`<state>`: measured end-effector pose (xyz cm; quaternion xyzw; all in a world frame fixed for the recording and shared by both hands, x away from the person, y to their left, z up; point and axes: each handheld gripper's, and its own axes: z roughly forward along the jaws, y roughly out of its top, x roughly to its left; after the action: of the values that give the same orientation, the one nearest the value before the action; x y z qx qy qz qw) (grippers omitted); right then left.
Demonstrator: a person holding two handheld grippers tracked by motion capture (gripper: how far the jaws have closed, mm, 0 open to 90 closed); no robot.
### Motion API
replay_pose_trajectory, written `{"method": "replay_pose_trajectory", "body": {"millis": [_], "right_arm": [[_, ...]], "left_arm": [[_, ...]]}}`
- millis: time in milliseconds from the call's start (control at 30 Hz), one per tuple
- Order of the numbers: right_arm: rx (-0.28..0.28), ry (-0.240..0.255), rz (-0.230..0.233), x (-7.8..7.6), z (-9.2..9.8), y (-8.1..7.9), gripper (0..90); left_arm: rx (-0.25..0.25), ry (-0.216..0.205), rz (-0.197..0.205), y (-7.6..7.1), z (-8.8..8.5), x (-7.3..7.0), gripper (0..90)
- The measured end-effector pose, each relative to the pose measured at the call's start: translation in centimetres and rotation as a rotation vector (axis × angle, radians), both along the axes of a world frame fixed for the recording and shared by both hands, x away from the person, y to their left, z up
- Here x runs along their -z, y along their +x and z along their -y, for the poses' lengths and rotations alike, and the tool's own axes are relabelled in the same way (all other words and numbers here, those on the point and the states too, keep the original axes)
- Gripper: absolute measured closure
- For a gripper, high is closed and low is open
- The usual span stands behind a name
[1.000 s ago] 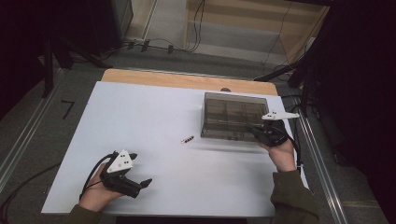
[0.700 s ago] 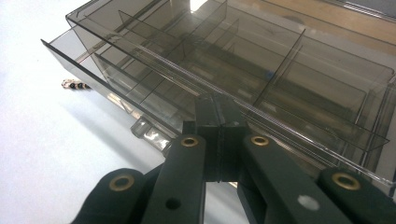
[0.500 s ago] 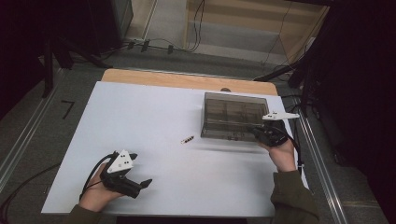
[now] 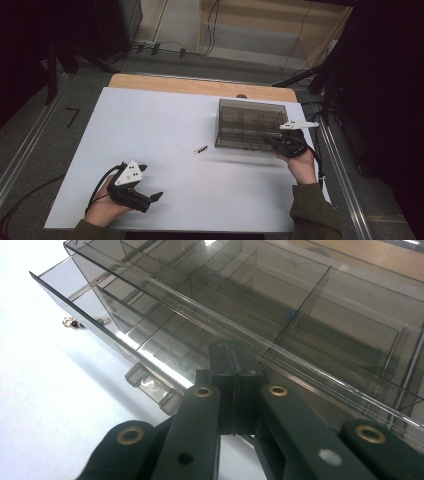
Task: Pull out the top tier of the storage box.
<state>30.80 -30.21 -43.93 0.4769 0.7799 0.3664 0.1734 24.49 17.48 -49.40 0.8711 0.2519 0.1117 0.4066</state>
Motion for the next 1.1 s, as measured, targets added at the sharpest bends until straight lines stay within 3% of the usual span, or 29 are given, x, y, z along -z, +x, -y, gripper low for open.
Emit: {"method": "replay_pose_trajectory", "body": {"millis": [1100], "right_arm": [[-0.032,-0.025,-0.025,0.80,-0.71,0.06,87.8]], "left_arm": [[0.001,0.006,-0.001,-0.08,0.04,-0.01,0.0]]}}
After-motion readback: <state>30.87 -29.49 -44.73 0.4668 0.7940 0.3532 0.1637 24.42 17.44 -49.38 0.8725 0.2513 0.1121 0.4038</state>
